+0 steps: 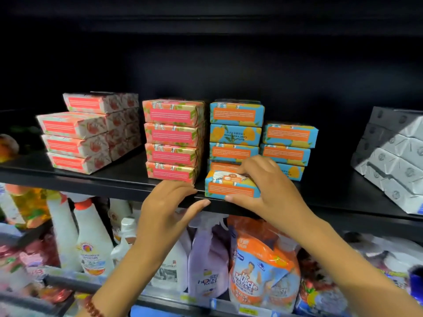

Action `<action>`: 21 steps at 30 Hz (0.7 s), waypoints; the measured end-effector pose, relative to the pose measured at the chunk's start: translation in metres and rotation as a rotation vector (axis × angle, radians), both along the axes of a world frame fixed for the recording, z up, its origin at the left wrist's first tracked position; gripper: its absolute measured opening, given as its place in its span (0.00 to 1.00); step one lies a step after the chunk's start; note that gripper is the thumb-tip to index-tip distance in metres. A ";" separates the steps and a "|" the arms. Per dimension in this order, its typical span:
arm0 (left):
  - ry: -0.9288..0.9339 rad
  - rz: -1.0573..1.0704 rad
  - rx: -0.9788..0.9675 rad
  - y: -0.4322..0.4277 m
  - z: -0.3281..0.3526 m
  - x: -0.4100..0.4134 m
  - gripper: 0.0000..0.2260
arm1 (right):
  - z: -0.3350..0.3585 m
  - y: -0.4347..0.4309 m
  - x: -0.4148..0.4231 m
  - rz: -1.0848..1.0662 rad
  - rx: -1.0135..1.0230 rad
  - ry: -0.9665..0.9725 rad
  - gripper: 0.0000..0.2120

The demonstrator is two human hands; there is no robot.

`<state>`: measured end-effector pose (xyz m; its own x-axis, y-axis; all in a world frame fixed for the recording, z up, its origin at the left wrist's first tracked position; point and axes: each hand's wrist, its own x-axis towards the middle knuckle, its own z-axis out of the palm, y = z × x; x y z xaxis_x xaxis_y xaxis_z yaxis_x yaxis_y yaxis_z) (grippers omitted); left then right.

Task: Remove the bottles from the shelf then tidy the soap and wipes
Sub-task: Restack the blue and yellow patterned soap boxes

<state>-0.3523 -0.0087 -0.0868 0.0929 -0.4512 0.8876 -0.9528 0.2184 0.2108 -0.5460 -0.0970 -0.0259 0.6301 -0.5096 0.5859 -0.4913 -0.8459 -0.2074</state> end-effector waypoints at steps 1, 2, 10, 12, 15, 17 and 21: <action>0.001 -0.004 -0.006 -0.001 -0.001 0.001 0.16 | 0.003 0.001 0.000 -0.008 0.020 -0.007 0.26; 0.002 -0.006 -0.005 -0.001 -0.001 0.001 0.16 | 0.005 0.002 0.000 -0.014 0.060 0.007 0.27; -0.088 -0.069 -0.100 0.005 0.032 0.000 0.17 | 0.011 0.004 -0.013 -0.063 0.165 -0.011 0.35; -0.173 -0.109 -0.198 0.000 0.062 -0.007 0.15 | 0.007 0.006 -0.027 -0.074 0.153 -0.135 0.37; -0.276 -0.159 -0.187 -0.020 0.107 -0.023 0.15 | 0.003 0.005 -0.049 -0.092 0.165 -0.265 0.37; -0.322 -0.149 -0.100 -0.037 0.129 -0.034 0.16 | 0.001 0.005 -0.062 -0.099 0.158 -0.308 0.35; -0.337 0.011 0.174 -0.067 0.153 -0.053 0.25 | -0.003 0.006 -0.087 -0.119 0.170 -0.398 0.31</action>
